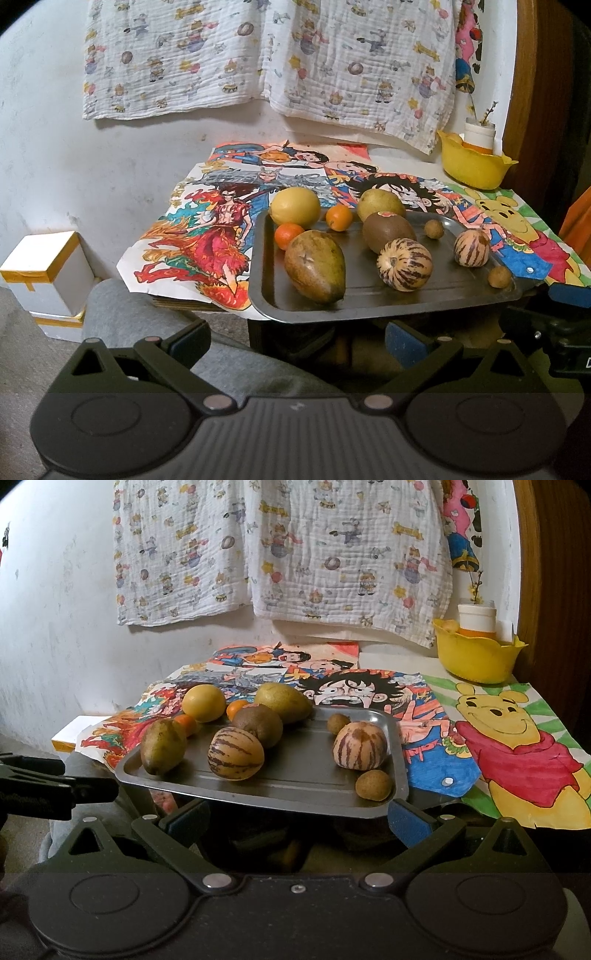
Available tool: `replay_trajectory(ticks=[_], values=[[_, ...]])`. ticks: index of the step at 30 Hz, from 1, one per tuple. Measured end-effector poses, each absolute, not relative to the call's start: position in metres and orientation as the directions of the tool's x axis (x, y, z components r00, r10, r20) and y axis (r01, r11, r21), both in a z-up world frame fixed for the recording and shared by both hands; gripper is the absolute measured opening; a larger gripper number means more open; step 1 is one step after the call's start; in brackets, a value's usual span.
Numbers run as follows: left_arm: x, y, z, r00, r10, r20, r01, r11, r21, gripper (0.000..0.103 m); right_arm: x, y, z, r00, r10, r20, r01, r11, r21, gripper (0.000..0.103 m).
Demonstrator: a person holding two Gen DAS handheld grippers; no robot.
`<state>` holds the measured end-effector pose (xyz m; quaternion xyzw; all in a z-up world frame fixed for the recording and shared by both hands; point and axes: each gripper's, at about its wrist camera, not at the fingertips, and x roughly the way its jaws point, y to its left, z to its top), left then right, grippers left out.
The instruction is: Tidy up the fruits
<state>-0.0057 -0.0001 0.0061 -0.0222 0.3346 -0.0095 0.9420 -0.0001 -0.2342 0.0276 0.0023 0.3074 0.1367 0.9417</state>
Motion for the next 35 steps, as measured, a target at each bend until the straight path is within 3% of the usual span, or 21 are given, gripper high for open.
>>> replay_trajectory(ticks=[35], values=[[-0.0082, -0.0017, 0.0068, 0.779, -0.044, -0.626, 0.011, 0.998, -0.056, 0.103, 0.0014, -0.2340, 0.0215, 0.765, 0.261, -0.588, -0.262, 0.961, 0.086, 0.102]])
